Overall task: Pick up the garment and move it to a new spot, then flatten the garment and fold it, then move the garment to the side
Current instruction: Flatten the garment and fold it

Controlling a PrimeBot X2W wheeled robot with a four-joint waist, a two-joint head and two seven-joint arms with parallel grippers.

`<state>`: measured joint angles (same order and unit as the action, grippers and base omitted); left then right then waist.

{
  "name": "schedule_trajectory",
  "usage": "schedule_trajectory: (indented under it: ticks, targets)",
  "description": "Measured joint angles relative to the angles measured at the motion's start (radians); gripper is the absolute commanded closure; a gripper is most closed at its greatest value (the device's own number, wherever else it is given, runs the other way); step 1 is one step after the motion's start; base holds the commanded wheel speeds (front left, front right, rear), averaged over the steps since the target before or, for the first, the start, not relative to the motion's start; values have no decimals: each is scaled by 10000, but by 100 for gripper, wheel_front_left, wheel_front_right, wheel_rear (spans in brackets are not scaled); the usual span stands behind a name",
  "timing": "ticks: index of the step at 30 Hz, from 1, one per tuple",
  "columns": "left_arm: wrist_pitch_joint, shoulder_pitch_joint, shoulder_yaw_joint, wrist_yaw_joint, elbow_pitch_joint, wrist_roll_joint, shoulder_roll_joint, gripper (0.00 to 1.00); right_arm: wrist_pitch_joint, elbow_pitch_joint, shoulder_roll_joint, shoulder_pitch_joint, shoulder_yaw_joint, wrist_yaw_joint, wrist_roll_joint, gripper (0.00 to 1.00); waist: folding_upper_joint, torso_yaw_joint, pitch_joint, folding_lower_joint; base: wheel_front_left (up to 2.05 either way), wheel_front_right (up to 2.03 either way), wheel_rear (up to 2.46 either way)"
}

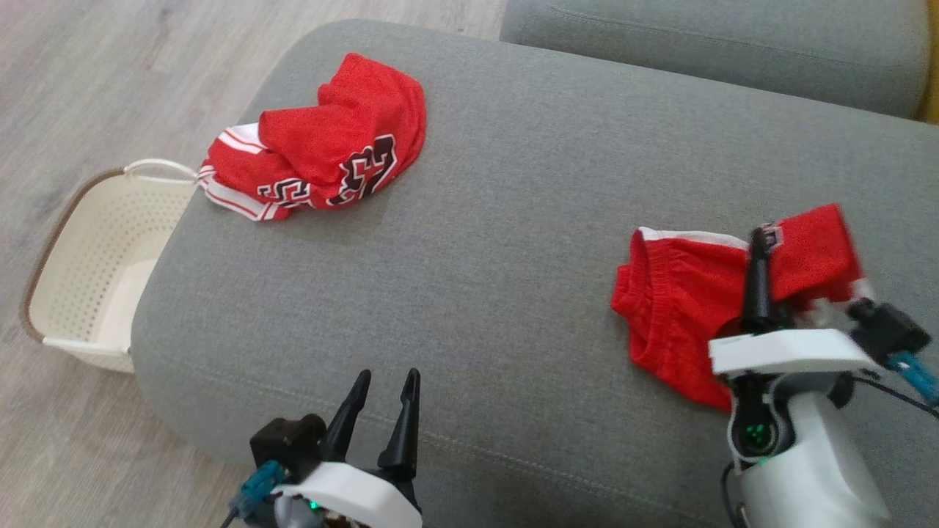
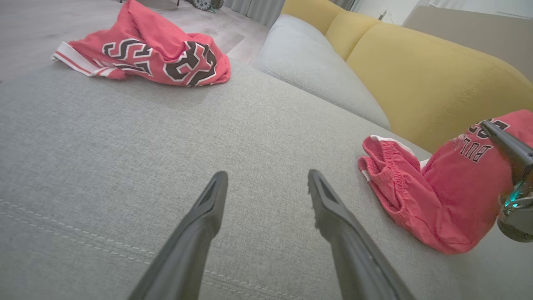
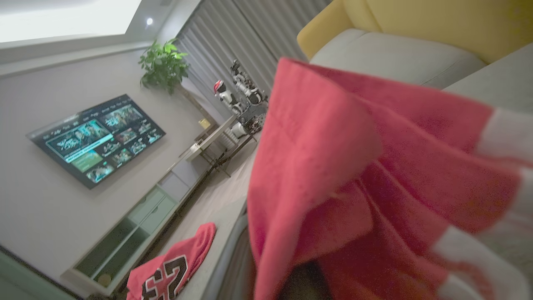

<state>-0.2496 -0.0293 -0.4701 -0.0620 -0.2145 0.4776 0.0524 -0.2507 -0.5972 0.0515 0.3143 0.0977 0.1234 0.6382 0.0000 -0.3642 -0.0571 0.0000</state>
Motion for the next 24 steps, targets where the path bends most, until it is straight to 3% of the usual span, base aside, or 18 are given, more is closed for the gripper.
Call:
schedule_trajectory:
  ticks: [9,15,18,24]
  targets:
    - [0,1,-8,-2,-12,2,2,0,2,-917,6,254,658,0,-1235,100,0,-350,-130,0,0,0,0]
    - [0,2,-12,-48,-6,6,2,0,2,-1473,31,598,393,0,-3599,100,0,-436,-210,0,0,0,0]
    - [0,3,-12,-84,-4,40,2,0,8,-2048,36,768,846,0,-5179,100,0,-436,-235,0,0,0,0]
    - [0,18,-42,-84,4,109,0,0,460,-3057,69,1290,1649,0,-7093,100,0,-477,-296,0,0,0,0]
